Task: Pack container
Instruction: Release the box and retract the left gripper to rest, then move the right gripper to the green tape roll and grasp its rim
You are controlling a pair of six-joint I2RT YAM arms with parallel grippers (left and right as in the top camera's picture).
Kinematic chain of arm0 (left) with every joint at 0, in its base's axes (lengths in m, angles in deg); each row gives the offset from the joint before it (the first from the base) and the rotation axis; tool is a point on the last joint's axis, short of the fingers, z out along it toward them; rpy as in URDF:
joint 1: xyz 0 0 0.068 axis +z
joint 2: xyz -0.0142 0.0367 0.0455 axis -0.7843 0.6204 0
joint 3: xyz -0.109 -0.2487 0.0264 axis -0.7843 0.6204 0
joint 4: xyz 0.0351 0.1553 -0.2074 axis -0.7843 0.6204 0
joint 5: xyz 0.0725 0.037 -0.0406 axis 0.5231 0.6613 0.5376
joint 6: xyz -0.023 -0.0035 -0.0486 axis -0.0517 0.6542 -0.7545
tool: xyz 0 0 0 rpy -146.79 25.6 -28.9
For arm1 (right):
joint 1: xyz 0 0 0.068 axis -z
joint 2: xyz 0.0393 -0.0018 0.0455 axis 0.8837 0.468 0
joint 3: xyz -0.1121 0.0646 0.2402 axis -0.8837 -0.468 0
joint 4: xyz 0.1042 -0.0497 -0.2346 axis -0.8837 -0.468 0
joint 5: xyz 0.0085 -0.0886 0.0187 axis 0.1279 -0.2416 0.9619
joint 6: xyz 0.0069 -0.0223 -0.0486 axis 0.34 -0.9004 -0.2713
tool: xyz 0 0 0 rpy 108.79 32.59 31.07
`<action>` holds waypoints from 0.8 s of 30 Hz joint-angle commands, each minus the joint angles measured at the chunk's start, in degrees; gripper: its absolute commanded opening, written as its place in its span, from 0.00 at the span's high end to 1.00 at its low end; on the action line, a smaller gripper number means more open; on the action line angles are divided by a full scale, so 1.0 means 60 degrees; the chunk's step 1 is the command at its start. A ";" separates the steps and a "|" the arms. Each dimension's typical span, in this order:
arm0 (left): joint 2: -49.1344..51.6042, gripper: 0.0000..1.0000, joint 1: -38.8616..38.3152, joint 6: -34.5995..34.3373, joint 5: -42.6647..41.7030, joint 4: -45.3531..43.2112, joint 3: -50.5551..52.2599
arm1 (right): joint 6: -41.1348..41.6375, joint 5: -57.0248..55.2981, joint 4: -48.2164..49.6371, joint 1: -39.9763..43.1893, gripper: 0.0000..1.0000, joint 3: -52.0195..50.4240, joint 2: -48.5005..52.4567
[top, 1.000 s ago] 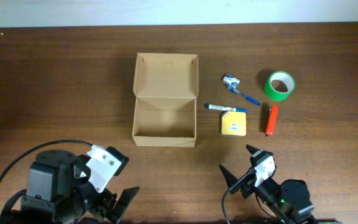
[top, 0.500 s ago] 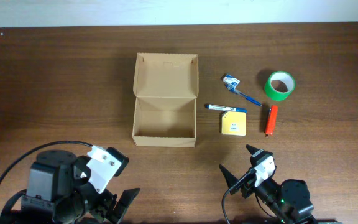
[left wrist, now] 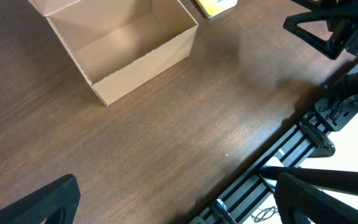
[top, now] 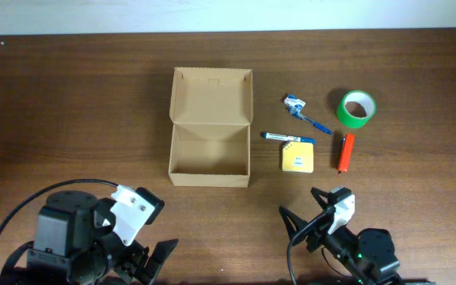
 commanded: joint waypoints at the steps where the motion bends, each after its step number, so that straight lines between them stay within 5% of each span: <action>1: -0.0007 0.00 -0.0004 -0.0124 -0.0175 0.0007 -0.0106 | 0.0925 0.0113 0.0007 -0.0062 0.01 -0.0058 -0.0055; 13: -0.0007 0.00 -0.0004 -0.0124 -0.0175 0.0007 -0.0106 | 0.1370 -0.2550 0.0149 -0.0051 0.01 0.0696 0.0419; 24: -0.0007 0.00 -0.0004 -0.0124 -0.0175 0.0007 -0.0106 | 0.0302 -0.4328 -0.0029 0.0419 0.01 0.3395 0.5009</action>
